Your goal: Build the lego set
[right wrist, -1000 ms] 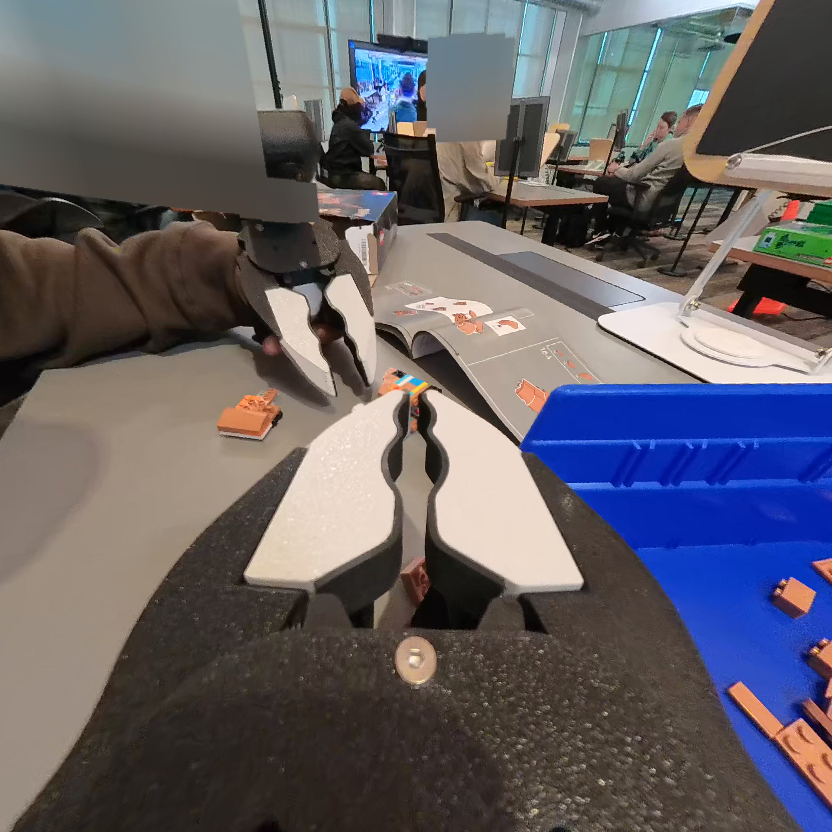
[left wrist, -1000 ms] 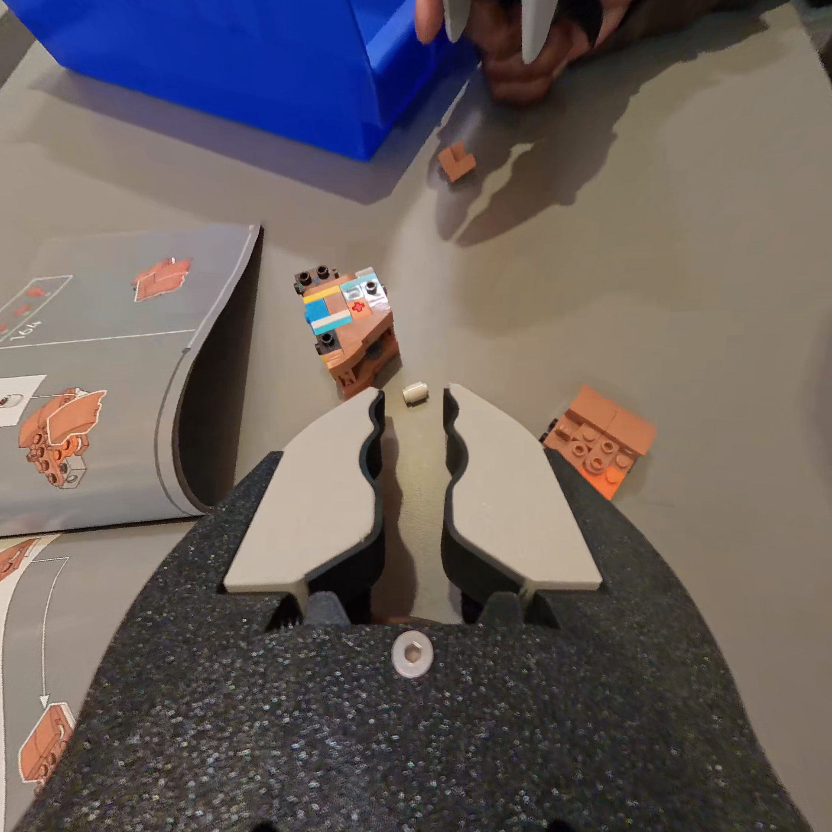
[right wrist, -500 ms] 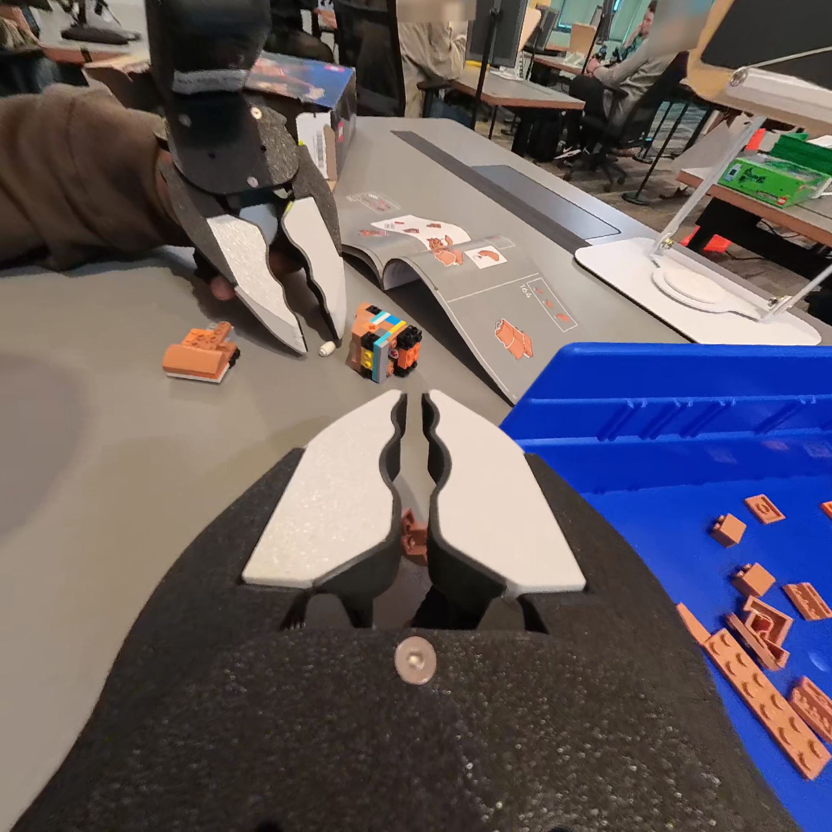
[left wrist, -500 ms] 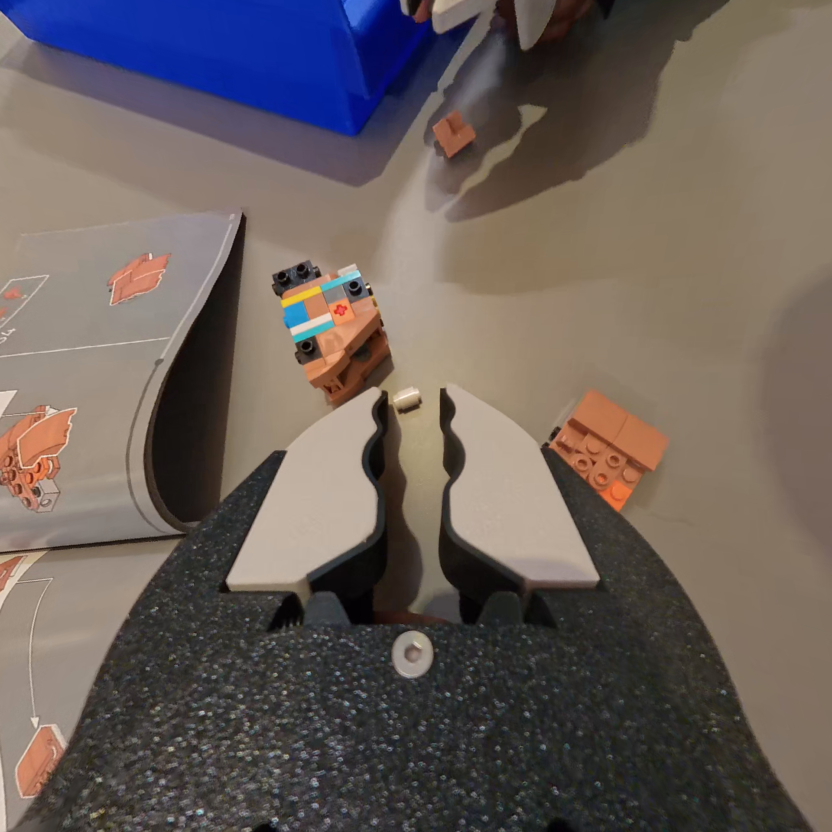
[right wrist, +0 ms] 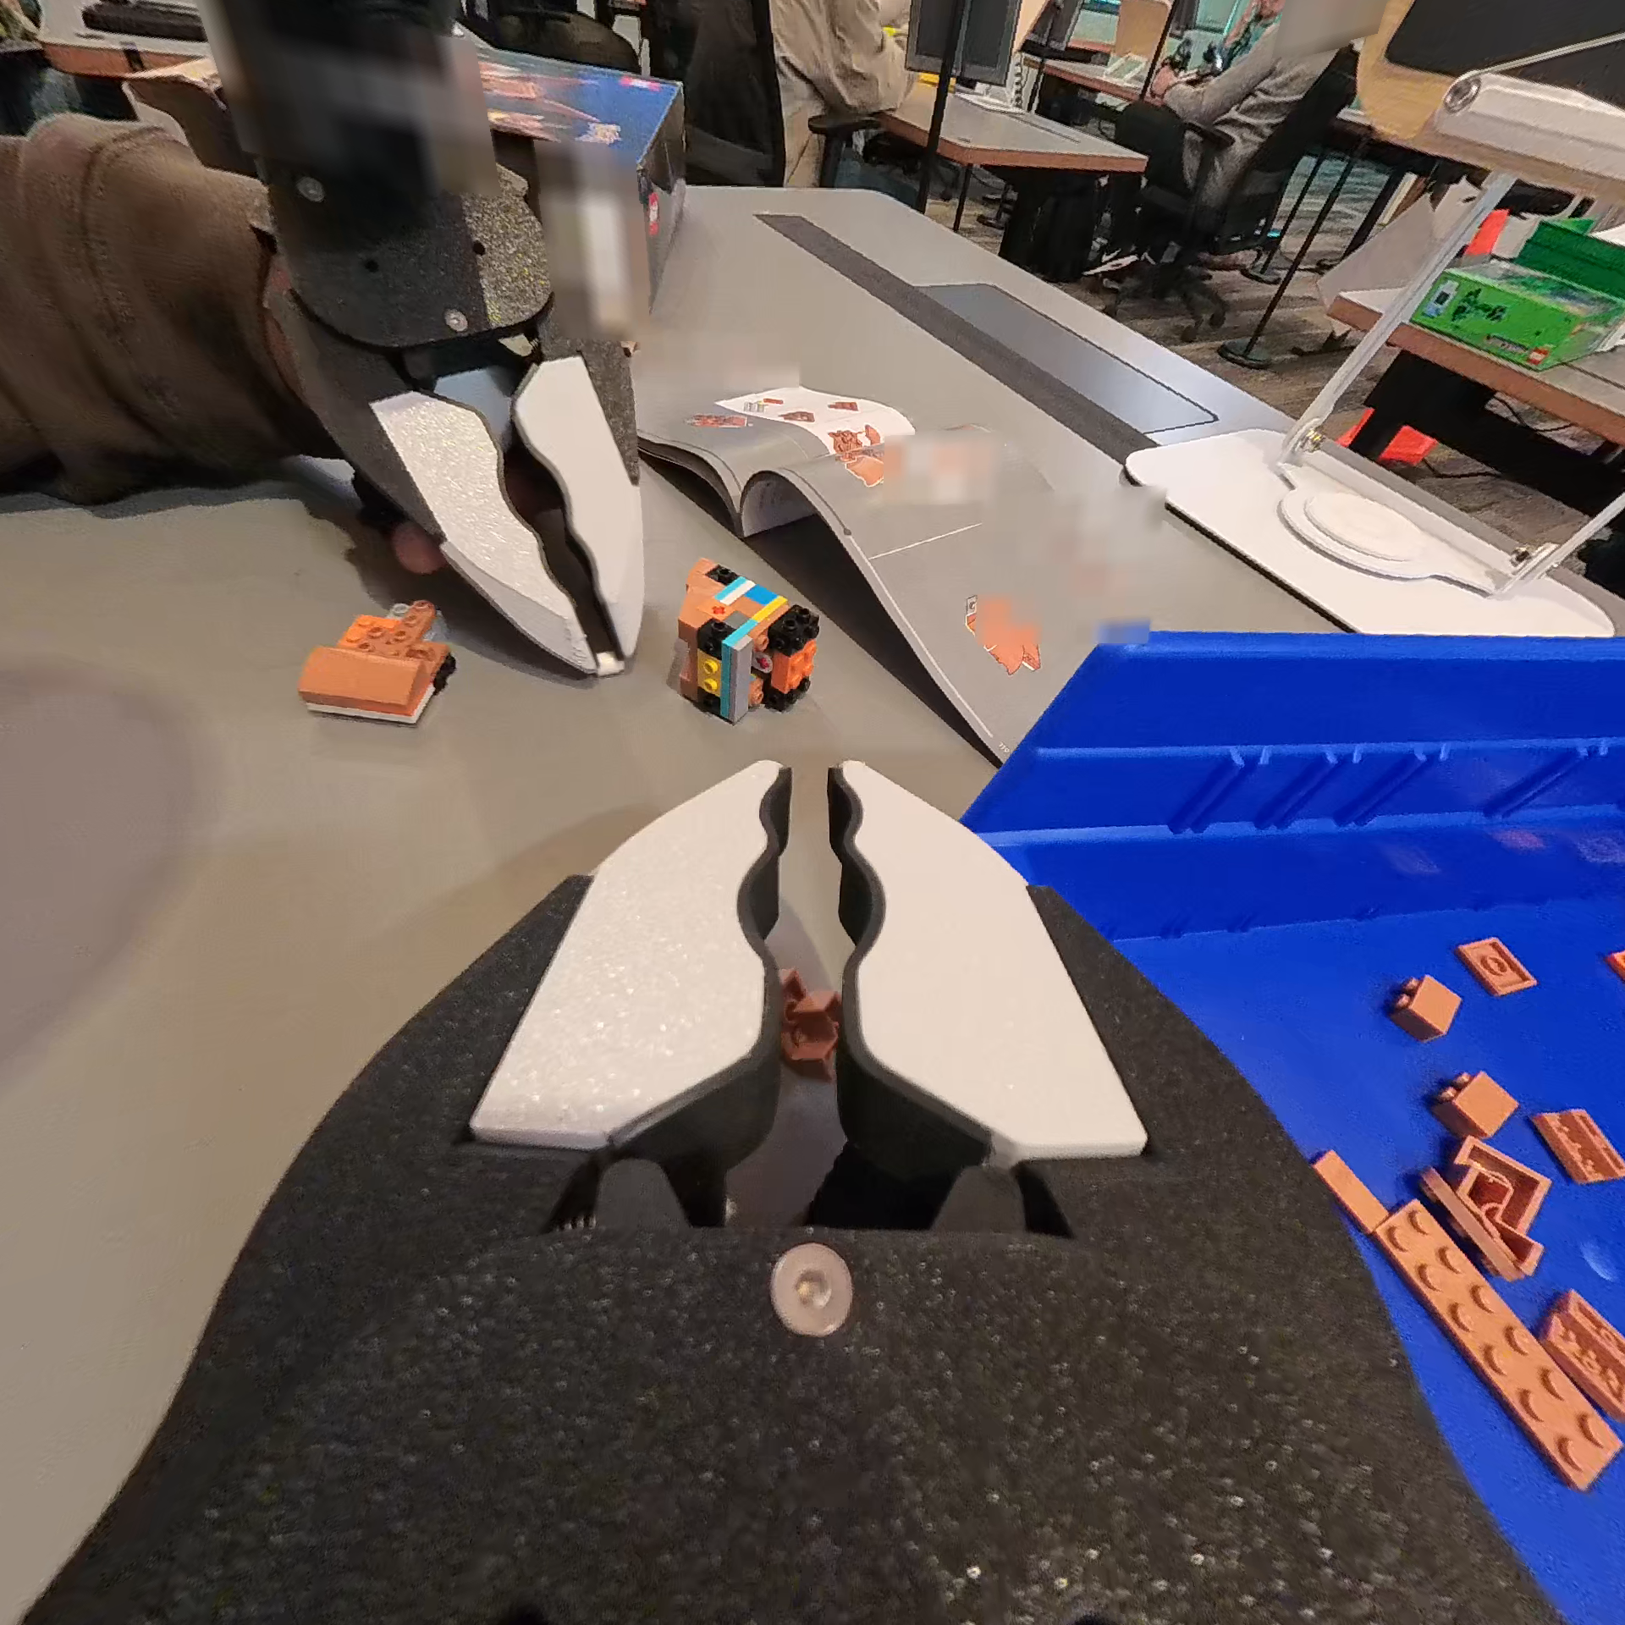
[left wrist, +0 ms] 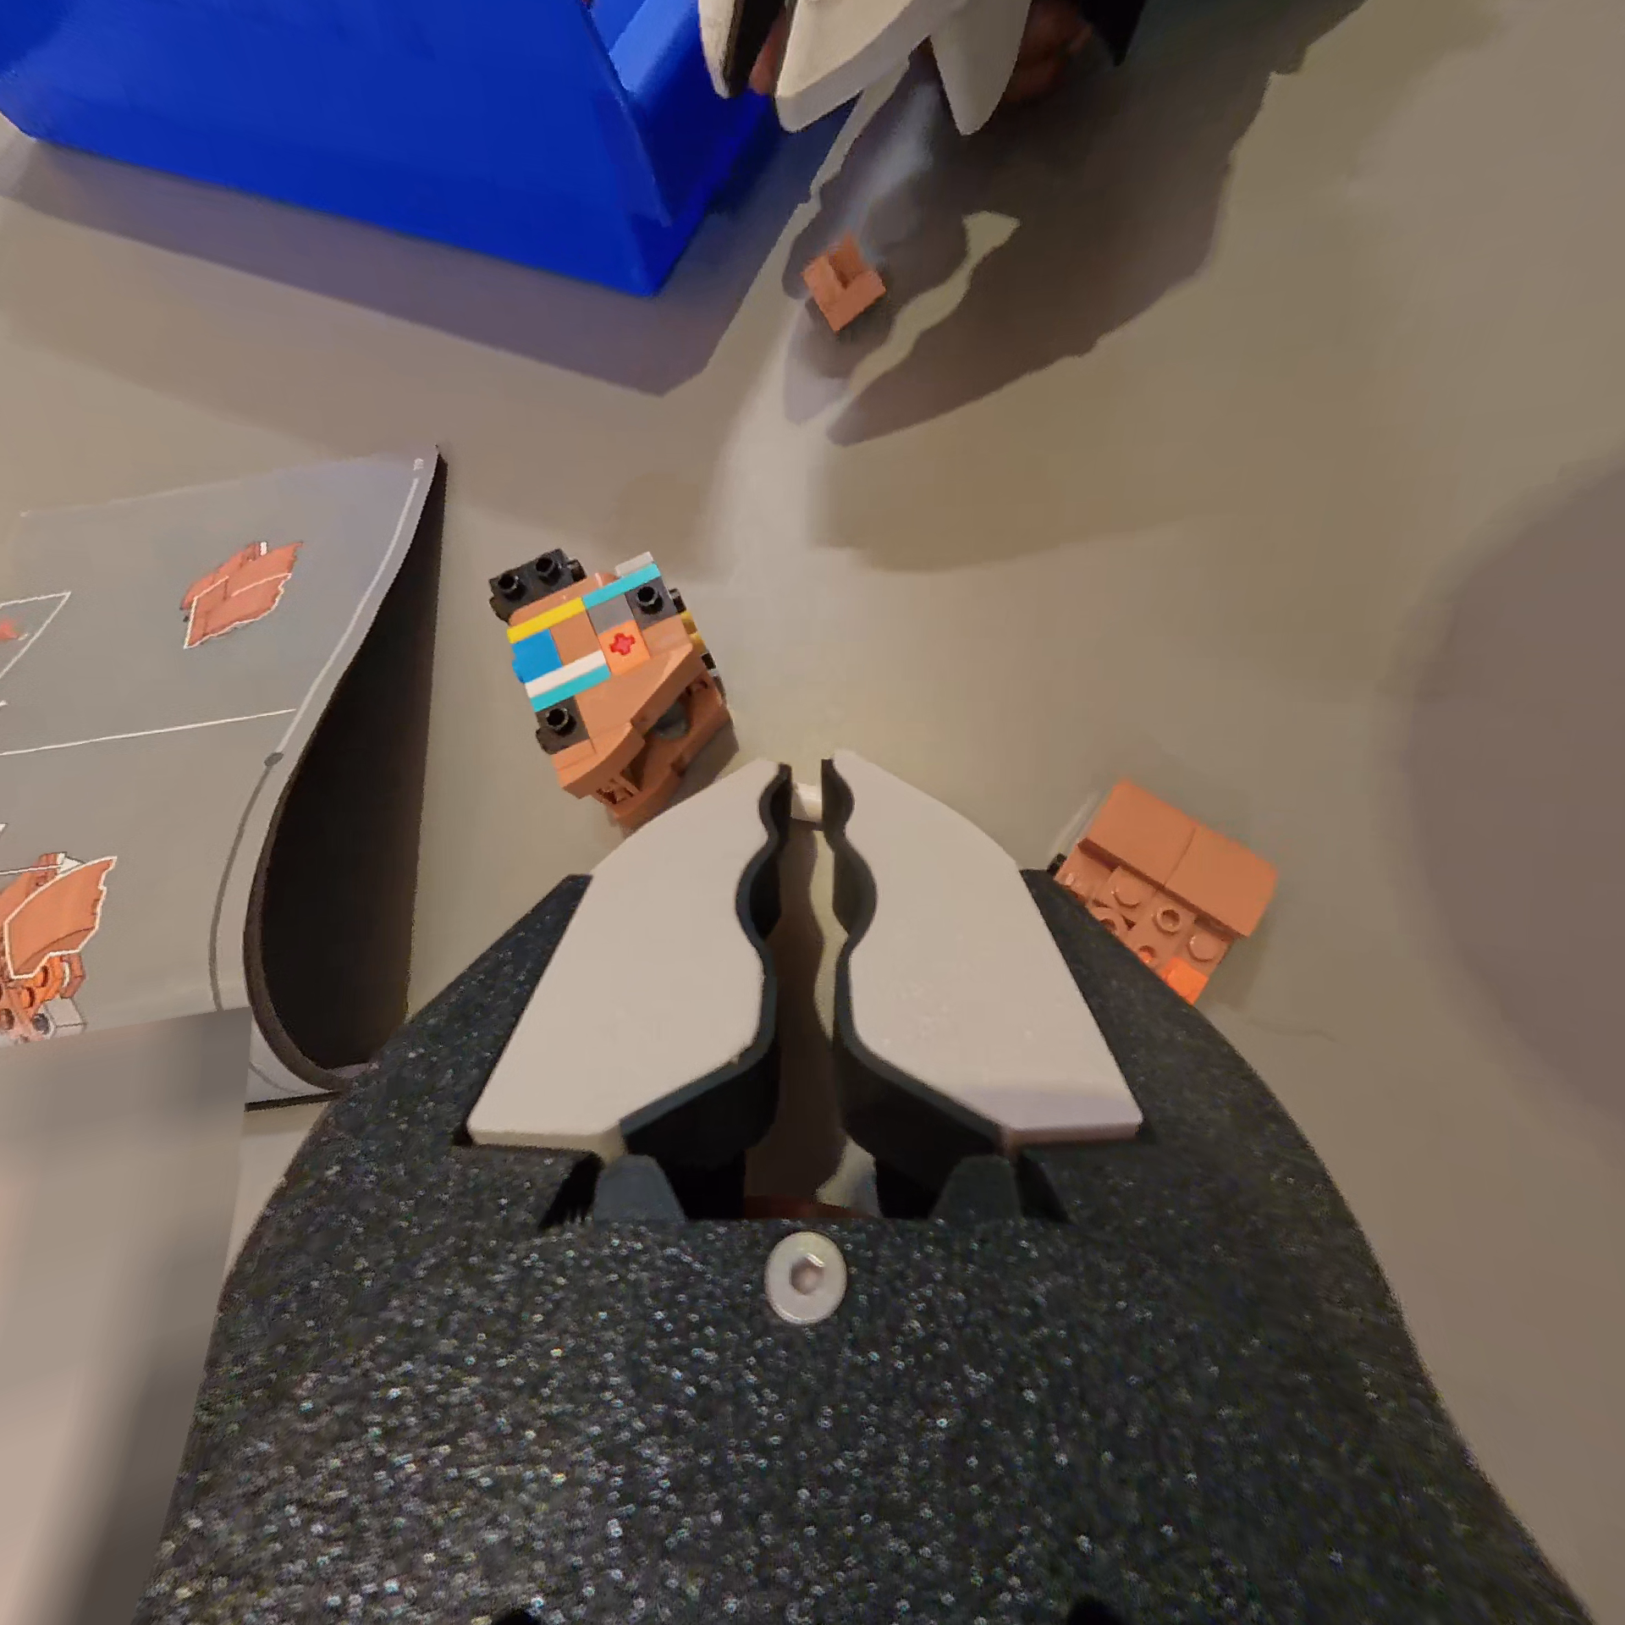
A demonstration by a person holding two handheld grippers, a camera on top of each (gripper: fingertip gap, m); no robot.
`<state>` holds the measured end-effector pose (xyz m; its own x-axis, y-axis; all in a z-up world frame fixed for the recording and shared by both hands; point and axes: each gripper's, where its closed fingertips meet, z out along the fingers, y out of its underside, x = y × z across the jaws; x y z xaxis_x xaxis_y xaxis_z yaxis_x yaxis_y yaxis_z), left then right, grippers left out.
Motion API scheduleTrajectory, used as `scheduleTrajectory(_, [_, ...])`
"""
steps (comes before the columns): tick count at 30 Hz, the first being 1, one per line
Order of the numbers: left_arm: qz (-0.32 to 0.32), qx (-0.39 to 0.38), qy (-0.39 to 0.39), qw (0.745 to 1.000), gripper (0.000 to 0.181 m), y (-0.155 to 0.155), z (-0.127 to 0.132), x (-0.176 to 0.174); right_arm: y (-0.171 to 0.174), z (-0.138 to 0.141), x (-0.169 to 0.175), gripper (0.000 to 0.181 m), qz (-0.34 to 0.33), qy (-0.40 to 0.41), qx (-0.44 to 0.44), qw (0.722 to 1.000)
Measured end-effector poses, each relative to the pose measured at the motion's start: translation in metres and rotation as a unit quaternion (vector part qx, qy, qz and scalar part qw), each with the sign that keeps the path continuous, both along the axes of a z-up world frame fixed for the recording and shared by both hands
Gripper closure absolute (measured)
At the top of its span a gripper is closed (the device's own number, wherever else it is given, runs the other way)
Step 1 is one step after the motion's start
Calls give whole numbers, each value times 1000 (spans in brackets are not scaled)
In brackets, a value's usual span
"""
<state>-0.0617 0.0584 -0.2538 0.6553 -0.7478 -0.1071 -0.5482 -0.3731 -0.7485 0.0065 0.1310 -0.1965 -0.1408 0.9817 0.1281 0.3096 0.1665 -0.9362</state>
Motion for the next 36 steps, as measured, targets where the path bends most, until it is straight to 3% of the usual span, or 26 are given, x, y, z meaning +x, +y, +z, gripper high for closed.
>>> scheduleTrajectory(8, [-6,4,-3,1000,181,-1,1,1,7,6,0,174,-13,23,3,1000])
scheduleTrajectory(18, [6,16,-62,998,180,-1,16,-8,13,21,3,175,-31,81,9,996])
scheduleTrajectory(30, [-5,13,-48,999,163,-5,12,-8,14,28,6,174,-39,111,30,993])
scheduleTrajectory(36, [9,46,-41,998,160,-5,17,-14,8,27,6,174,-29,109,58,992])
